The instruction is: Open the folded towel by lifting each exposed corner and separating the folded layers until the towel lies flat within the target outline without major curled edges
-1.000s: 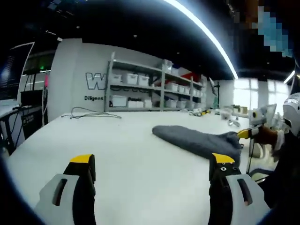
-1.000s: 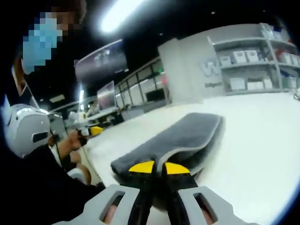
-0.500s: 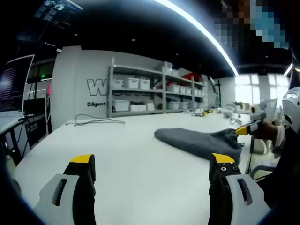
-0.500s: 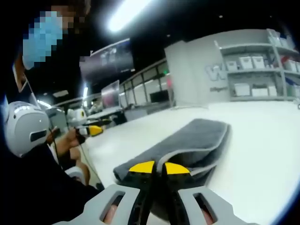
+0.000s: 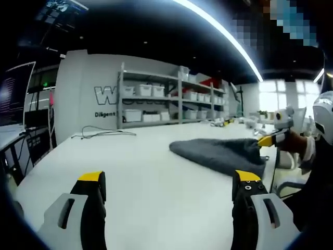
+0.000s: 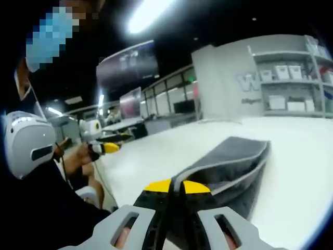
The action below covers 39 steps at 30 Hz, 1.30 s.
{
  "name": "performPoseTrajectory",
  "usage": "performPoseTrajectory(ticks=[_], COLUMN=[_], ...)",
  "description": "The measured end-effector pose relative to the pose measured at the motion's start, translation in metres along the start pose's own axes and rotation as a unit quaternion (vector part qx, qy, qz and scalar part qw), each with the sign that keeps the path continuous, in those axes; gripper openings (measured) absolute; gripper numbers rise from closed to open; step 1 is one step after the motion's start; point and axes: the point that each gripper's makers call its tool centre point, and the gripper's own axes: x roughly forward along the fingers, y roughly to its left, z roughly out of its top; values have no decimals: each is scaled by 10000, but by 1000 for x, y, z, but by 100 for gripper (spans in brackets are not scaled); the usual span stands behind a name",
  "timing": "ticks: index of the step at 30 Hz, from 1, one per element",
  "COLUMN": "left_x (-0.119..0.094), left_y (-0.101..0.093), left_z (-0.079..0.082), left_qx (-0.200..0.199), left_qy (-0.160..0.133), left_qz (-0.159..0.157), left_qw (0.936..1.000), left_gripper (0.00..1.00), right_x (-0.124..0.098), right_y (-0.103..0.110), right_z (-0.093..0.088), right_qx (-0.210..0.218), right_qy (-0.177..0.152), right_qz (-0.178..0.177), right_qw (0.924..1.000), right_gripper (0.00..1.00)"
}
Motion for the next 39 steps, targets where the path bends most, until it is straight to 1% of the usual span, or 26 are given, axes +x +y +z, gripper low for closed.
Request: performPoseTrajectory(ticks=[3,5,7,11,15,17,20,25,30,34,39], left_x=[0,-1,-3,-4,-4,-4,-4,-4,-7,-8,-8], left_y=[2,4,2,1,5,5,5,3,10,14,16], left_z=[1,1,3,3,10,11,9,11,15,14,13], left_qx=[27,48,-26,29,-32,-1,83,36,55,6,-3], left_qy=[-31,-53,-70,-58,-150,-157,-84,-89,-96,-78,-79], left_qz=[15,60,29,24,24,24,-2,-90,49,106,130], left_qw=[10000,10000,10000,10000,9999,9999,9999,9999,9999,9999,9999], left_gripper=[100,100,100,100,100,100,100,100,100,100,100], right_x=[6,11,14,22,29,32,34,38,43,45,52], right_y=[3,5,8,12,16,20,25,30,35,38,42], right_z=[1,3,4,8,16,19,19,27,30,30,33], right_qx=[-50,9,20,42,73,42,-112,-144,-206,-228,-234], right_qy=[-16,-47,-61,-109,-204,-226,-162,-171,-155,-106,-97], right_qz=[55,126,151,261,325,370,392,453,522,582,691], right_qw=[10000,9999,9999,9996,9992,9991,9990,9987,9983,9980,9973], right_gripper=[2,2,2,2,2,2,2,2,2,2,2])
